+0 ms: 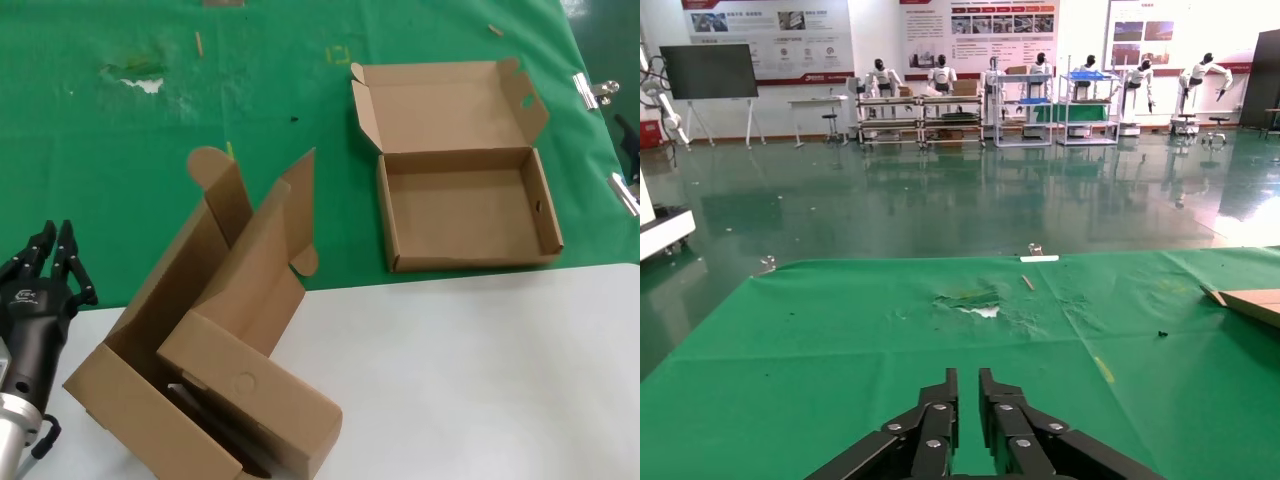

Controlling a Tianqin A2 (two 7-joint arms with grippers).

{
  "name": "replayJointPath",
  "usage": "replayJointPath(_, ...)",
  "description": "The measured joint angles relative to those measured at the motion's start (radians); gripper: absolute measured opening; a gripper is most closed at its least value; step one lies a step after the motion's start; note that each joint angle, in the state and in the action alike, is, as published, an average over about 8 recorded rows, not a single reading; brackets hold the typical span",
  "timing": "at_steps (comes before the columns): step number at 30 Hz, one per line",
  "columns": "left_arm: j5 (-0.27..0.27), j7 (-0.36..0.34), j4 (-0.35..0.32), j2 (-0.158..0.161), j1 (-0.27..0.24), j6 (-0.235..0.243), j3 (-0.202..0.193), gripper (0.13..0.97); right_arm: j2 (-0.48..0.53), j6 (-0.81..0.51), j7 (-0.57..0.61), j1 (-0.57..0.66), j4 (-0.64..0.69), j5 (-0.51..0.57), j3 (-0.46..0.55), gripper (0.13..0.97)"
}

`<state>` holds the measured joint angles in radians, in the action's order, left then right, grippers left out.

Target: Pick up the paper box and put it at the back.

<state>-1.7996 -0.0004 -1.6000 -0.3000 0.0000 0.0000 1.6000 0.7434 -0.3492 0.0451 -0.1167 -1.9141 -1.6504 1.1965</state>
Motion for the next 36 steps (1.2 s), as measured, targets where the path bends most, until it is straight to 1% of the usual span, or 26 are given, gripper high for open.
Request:
replayJointPath(3, 0.0, 0.0, 0.0, 0.0, 0.0, 0.0, 0.0, 0.208, -0.019, 0.015, -0.002, 0.005, 0.014, -0.006, 0.017, 0.951)
replayJointPath(7, 0.0, 0.0, 0.0, 0.0, 0.0, 0.0, 0.0, 0.208, -0.045, 0.036, -0.005, 0.012, 0.032, -0.015, 0.041, 0.957)
replayJointPath(15, 0.0, 0.0, 0.0, 0.0, 0.0, 0.0, 0.0, 0.336, -0.099, 0.078, -0.01, 0.026, 0.07, -0.033, 0.09, 0.966)
replayJointPath(16, 0.0, 0.0, 0.0, 0.0, 0.0, 0.0, 0.0, 0.336, -0.105, 0.083, -0.011, 0.028, 0.075, -0.035, 0.096, 0.966)
replayJointPath(24, 0.0, 0.0, 0.0, 0.0, 0.0, 0.0, 0.0, 0.529, -0.158, 0.125, -0.016, 0.042, 0.112, -0.053, 0.144, 0.966)
replayJointPath(25, 0.0, 0.0, 0.0, 0.0, 0.0, 0.0, 0.0, 0.529, -0.165, 0.13, -0.017, 0.043, 0.117, -0.056, 0.15, 0.966)
replayJointPath(33, 0.0, 0.001, 0.0, 0.0, 0.0, 0.0, 0.0, 0.736, -0.218, 0.172, -0.022, 0.057, 0.154, -0.073, 0.198, 0.966)
replayJointPath(34, 0.0, 0.001, 0.0, 0.0, 0.0, 0.0, 0.0, 0.736, -0.224, 0.177, -0.023, 0.059, 0.159, -0.076, 0.204, 0.966)
replayJointPath(36, 0.0, 0.0, 0.0, 0.0, 0.0, 0.0, 0.0, 0.772, -0.237, 0.187, -0.024, 0.063, 0.168, -0.08, 0.216, 0.966)
